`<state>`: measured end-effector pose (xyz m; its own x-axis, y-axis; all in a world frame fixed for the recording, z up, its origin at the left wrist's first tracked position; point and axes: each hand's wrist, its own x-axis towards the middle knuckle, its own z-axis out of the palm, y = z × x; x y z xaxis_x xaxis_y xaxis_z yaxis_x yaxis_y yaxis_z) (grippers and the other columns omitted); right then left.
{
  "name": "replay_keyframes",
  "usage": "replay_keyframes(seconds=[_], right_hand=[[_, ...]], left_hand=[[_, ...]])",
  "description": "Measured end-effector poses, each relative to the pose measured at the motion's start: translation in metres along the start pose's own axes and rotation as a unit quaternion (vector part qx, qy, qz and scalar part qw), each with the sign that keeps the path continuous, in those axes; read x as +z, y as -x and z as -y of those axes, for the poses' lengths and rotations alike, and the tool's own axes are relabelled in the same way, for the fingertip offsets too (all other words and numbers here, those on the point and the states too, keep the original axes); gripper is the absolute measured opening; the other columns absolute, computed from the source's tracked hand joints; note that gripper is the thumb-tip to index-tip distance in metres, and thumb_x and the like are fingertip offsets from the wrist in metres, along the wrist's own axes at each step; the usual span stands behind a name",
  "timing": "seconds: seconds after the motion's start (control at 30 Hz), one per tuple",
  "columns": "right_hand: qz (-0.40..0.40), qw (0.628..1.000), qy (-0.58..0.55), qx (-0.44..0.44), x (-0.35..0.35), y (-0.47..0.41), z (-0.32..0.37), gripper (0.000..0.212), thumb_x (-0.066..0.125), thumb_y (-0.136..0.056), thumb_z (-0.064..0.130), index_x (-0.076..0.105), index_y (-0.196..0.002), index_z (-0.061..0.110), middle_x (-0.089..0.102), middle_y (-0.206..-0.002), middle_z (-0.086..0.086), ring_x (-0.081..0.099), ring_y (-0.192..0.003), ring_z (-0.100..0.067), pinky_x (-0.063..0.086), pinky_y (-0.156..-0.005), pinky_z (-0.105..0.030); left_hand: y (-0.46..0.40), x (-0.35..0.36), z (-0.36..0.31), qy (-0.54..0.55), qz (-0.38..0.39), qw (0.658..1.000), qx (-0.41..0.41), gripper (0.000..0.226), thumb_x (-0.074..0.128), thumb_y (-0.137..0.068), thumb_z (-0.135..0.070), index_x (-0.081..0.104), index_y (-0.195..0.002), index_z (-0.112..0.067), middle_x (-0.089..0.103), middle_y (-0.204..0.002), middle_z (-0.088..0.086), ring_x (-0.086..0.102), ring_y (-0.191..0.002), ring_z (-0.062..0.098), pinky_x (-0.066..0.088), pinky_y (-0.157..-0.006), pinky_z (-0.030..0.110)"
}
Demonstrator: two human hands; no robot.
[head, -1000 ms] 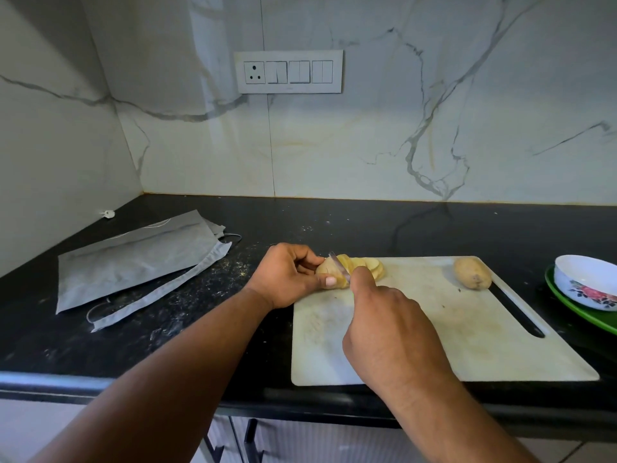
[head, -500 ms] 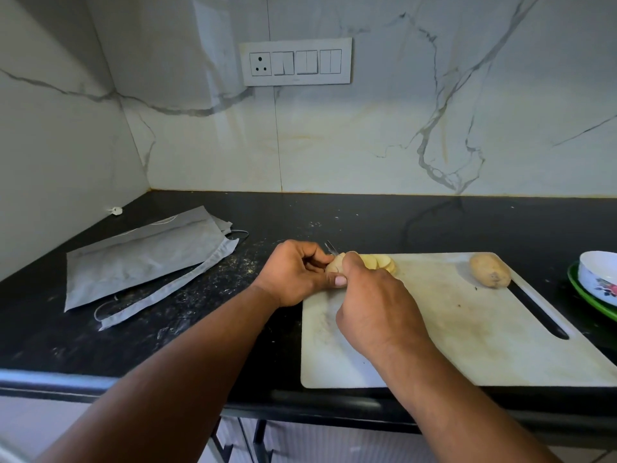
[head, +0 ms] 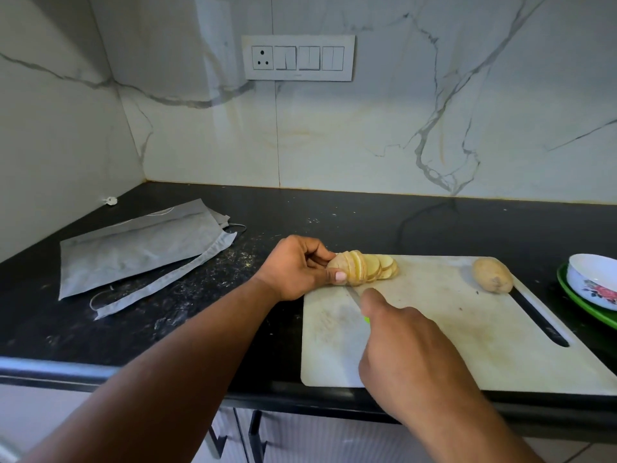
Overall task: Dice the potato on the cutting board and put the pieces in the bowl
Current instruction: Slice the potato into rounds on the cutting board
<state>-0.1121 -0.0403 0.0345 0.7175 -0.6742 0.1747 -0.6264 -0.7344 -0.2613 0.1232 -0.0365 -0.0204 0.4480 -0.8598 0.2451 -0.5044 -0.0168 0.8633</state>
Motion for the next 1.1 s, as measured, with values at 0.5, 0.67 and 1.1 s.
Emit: replay_keyframes(seconds=[0.5, 0.67, 1.1], right_hand=[[-0.088, 0.996, -0.02, -0.004, -0.007, -0.014, 0.006, 0.037, 0.048, -0.089, 0.016, 0.035, -0.121, 0.03, 0.036, -0.068, 0.009, 0.033, -0.055, -0.005, 0.018, -0.044, -0.023], [-0.09, 0.996, -0.014, -0.011, -0.006, -0.013, 0.007, 0.039, 0.051, -0.093, 0.021, 0.033, -0.126, 0.029, 0.034, -0.068, 0.009, 0.034, -0.054, -0.004, 0.018, -0.043, -0.021], [-0.08, 0.995, -0.055, -0.007, 0.007, -0.036, 0.011, 0.034, 0.055, -0.091, 0.018, 0.043, -0.121, 0.028, 0.038, -0.068, 0.012, 0.038, -0.056, -0.004, 0.021, -0.043, -0.02]], left_hand=[[0.004, -0.001, 0.001, -0.011, -0.011, 1.0, 0.005, 0.014, 0.088, -0.083, -0.016, 0.082, -0.096, -0.019, 0.081, -0.094, -0.006, 0.077, -0.094, 0.016, 0.062, -0.091, 0.042], [0.002, -0.002, 0.003, -0.005, -0.016, 1.0, 0.0, 0.018, 0.089, -0.081, -0.015, 0.082, -0.097, -0.011, 0.081, -0.094, -0.003, 0.078, -0.093, 0.018, 0.063, -0.089, 0.042], [0.002, 0.001, 0.004, 0.001, -0.008, 1.0, 0.014, 0.015, 0.092, -0.077, -0.014, 0.081, -0.087, -0.011, 0.081, -0.091, -0.001, 0.076, -0.087, 0.013, 0.061, -0.082, 0.03]])
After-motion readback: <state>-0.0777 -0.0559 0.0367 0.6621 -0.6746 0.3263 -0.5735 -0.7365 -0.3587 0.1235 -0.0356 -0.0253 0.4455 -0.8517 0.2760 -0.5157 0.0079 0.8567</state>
